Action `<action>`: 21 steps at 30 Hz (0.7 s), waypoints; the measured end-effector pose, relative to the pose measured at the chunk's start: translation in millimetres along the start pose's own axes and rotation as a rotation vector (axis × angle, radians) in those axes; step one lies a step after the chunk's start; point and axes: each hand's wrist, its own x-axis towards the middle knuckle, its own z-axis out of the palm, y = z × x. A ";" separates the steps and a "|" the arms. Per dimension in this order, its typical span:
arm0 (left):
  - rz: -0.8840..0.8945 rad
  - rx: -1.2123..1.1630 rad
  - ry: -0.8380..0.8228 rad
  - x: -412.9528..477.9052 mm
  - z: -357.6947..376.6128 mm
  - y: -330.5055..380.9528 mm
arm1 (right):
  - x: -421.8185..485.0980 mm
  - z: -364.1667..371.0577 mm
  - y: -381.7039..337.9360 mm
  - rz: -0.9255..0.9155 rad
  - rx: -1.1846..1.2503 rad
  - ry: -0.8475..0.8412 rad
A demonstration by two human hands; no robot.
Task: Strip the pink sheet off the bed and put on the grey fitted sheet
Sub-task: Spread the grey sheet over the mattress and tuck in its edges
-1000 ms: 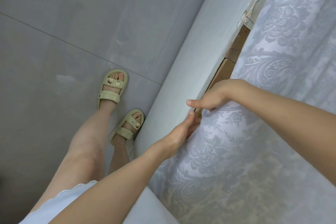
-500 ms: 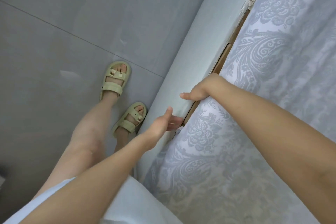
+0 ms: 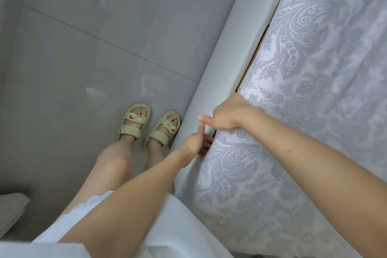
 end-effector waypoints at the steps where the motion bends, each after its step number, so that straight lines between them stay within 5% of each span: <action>1: 0.013 -0.023 0.015 -2.9 -6.3 -13.4 | 3.0 1.8 -4.0 0.008 0.015 -0.024; 14: -0.005 0.039 -0.185 -34.0 -14.6 -83.0 | 33.6 17.0 -59.8 0.191 0.278 -0.640; 21: -0.093 0.015 -0.189 -26.9 -8.1 -103.3 | 48.4 50.1 -78.7 0.209 0.136 -0.525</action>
